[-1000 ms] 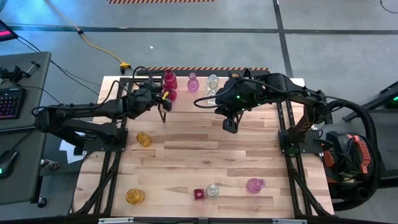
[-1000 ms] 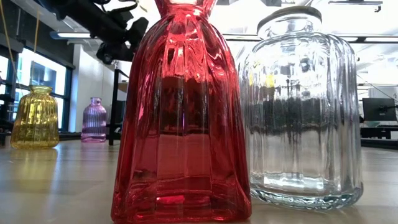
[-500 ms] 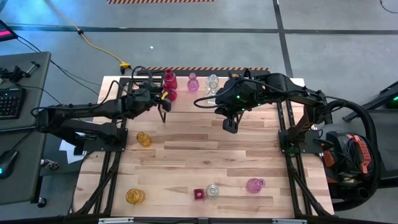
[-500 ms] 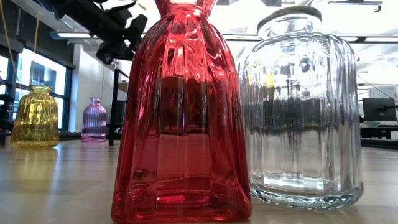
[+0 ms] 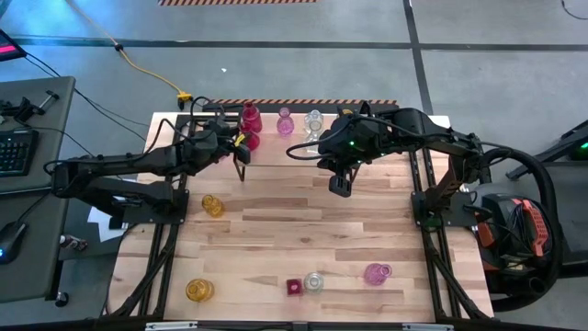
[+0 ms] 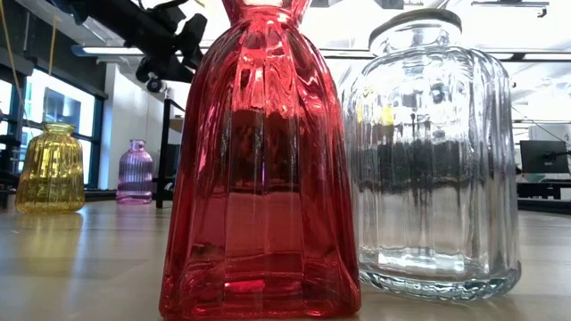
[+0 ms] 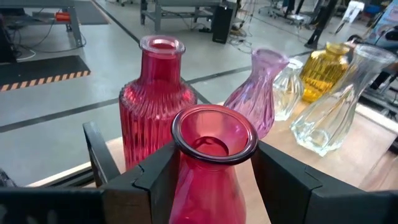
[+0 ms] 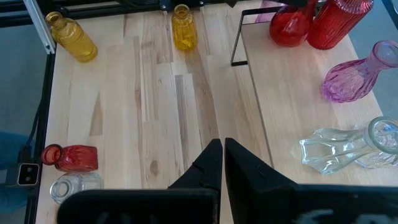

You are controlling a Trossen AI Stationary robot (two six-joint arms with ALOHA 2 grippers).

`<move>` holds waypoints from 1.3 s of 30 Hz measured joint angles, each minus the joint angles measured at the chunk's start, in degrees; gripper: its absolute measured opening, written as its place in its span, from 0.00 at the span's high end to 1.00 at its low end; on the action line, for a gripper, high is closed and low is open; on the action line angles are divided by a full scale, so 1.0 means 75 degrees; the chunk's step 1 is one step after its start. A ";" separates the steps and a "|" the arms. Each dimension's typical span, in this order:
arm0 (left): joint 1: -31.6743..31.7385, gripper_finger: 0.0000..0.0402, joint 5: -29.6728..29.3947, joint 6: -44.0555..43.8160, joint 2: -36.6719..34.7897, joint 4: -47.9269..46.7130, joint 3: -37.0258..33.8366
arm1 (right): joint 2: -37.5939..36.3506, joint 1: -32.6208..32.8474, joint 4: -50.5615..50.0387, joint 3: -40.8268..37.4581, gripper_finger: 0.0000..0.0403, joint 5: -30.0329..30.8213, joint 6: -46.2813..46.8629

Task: Sort vases onto shelf
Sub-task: Put the right red vase on the shelf aligned with the other red vase

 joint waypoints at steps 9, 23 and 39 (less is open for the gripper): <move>0.0000 0.54 -0.0136 0.0006 0.0136 -0.0105 0.0000 | 0.0000 0.0000 -0.0067 0.0000 1.00 -0.0003 0.0064; 0.0000 0.54 -0.0110 -0.0047 0.0138 -0.0065 0.0000 | -0.0282 0.0035 -0.1621 -0.0279 1.00 0.0266 0.0473; 0.0000 0.54 -0.0085 0.0009 0.0138 -0.0068 0.0003 | -0.5440 0.0472 0.7506 -1.0970 1.00 0.0257 0.2423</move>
